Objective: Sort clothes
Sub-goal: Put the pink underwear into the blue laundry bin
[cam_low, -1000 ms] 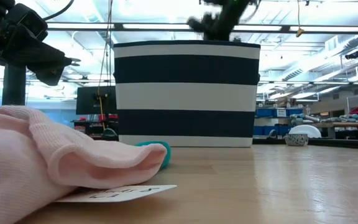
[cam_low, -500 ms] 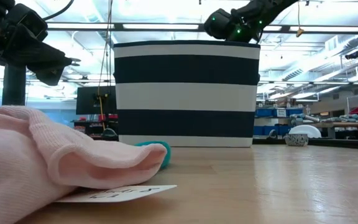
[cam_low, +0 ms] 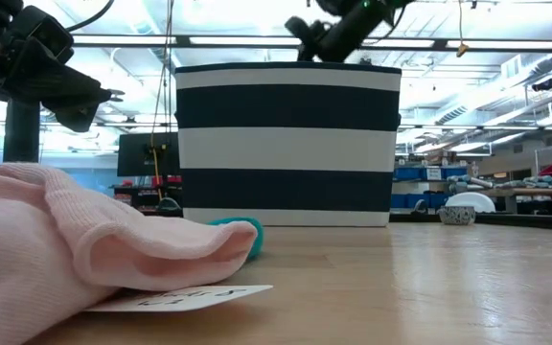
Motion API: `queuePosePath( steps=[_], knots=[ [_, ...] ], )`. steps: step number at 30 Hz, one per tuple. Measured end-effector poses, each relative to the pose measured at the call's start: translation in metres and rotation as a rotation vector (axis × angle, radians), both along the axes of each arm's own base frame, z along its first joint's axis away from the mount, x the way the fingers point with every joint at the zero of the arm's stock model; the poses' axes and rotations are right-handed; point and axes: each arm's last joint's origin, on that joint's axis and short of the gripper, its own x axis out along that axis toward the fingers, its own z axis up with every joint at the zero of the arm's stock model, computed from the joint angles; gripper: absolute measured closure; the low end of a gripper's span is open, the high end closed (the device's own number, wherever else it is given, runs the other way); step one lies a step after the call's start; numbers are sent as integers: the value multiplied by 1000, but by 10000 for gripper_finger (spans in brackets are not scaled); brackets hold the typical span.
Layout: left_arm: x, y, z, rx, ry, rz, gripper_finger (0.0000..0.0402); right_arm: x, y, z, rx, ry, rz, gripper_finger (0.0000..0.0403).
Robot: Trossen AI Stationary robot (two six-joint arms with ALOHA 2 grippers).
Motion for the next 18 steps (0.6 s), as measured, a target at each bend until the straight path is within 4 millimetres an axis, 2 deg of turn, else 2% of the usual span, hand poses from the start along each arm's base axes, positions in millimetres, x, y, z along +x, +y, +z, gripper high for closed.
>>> queuePosePath(
  steps=[4,8,13,18],
  knots=[
    [0,0,0,0,0,0,303,-8,8,25,-37,87,-12,240],
    [0,0,0,0,1,0,303,-11,27,43,-49,135,50,241],
    [0,0,0,0,1,-1,303,-6,66,61,-76,110,200,241],
    [0,0,0,-1,0,-5,303,-12,111,72,-143,122,257,243]
  ],
)
